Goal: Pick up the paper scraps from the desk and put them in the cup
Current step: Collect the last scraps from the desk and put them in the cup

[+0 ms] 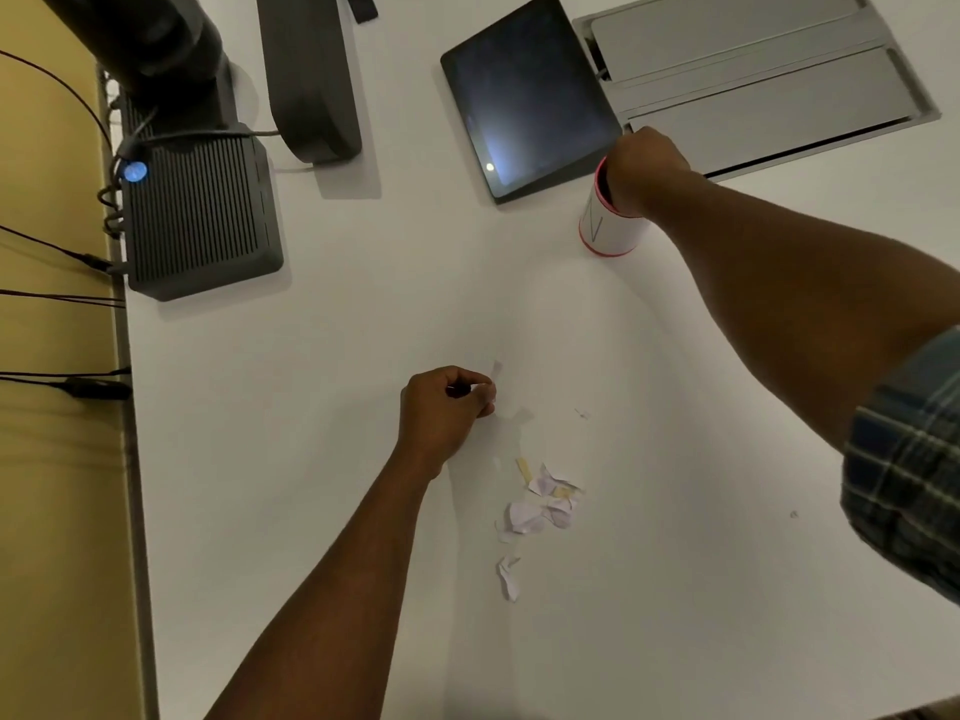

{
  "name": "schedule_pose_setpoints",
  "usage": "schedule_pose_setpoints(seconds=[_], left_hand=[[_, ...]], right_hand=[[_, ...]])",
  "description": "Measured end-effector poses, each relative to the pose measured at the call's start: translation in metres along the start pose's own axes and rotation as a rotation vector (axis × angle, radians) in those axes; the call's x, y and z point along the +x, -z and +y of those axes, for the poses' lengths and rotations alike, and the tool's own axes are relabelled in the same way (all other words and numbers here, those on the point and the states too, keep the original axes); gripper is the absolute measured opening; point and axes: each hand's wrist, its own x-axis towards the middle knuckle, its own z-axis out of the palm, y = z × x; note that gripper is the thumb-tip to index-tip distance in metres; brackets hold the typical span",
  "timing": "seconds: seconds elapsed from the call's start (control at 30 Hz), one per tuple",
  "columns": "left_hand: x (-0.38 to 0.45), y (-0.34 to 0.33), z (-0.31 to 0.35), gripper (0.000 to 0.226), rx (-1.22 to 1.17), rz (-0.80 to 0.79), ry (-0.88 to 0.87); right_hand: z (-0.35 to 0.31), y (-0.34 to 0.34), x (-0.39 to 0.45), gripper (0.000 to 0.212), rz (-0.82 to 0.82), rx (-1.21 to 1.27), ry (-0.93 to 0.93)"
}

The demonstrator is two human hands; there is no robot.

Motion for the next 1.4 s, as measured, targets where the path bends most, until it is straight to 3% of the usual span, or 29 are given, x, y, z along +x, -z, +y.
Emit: schedule_pose_setpoints(seconds=[0.13,0.27,0.4,0.53,0.7,0.8,0.87,0.97,1.1,1.27,1.4], left_hand=[[-0.001,-0.001,0.007,0.004,-0.043,-0.005,-0.018],[-0.001,0.001,0.017,0.009,-0.082,-0.048,-0.056],[-0.001,0.000,0.025,0.009,-0.108,-0.101,-0.082],[-0.002,-0.006,0.031,0.009,-0.088,-0.125,-0.106],[0.000,-0.014,0.042,0.010,-0.070,-0.116,-0.122],[0.008,-0.023,0.061,0.013,-0.075,-0.109,-0.160],[0.018,-0.032,0.080,0.015,-0.055,-0.103,-0.205],[0.037,-0.051,0.114,0.016,0.016,-0.057,-0.319],[0.062,-0.082,0.159,0.007,0.293,0.034,-0.551],[0.096,-0.118,0.199,0.017,0.767,0.123,-0.779],[0.114,-0.140,0.212,0.039,1.130,0.038,-0.770]], right_hand=[[0.000,0.007,-0.001,0.031,-0.052,-0.040,0.050],[0.012,0.022,-0.007,0.042,-0.075,0.083,0.119],[0.026,0.037,-0.019,0.038,-0.032,0.127,0.165],[0.029,0.039,-0.032,0.025,0.207,0.178,0.194],[0.040,0.026,-0.056,0.021,0.470,0.533,0.103],[0.044,-0.010,-0.091,0.027,0.724,0.759,-0.017],[0.038,-0.051,-0.121,0.025,0.778,0.825,-0.030],[0.033,-0.115,-0.157,0.031,0.589,0.789,-0.014],[0.031,-0.171,-0.187,0.073,0.265,0.485,-0.011],[0.028,-0.186,-0.188,0.088,0.178,0.327,-0.015],[0.028,-0.188,-0.185,0.088,0.188,0.317,-0.029]])
